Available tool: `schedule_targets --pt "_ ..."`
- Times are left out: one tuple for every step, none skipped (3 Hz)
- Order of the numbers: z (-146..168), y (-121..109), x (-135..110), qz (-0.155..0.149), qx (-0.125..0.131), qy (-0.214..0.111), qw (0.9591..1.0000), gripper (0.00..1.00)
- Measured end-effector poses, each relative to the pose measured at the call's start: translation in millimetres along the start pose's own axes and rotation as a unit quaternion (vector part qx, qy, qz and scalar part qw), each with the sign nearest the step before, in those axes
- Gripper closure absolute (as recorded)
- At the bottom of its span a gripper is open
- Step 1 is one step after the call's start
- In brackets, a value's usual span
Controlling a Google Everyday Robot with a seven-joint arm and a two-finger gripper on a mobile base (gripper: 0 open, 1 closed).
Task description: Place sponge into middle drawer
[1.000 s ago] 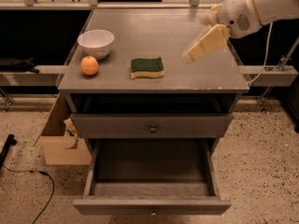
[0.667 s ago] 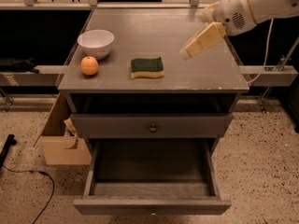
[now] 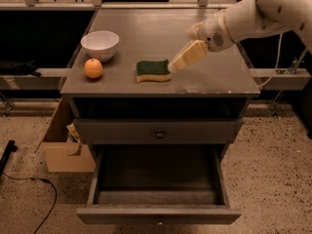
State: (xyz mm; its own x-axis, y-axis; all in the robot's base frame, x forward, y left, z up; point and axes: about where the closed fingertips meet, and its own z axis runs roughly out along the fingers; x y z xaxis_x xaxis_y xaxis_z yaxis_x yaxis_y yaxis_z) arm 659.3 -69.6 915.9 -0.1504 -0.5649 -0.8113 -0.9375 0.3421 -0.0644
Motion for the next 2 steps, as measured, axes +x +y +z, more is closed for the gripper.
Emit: schedule_targets --pt "2.4 -0.3 -0.1 0.000 0.000 -0.001 1.0000 0.00" --pt "1.4 1.6 -2.0 0.004 -0.001 -0.012 0.9999 0.00"
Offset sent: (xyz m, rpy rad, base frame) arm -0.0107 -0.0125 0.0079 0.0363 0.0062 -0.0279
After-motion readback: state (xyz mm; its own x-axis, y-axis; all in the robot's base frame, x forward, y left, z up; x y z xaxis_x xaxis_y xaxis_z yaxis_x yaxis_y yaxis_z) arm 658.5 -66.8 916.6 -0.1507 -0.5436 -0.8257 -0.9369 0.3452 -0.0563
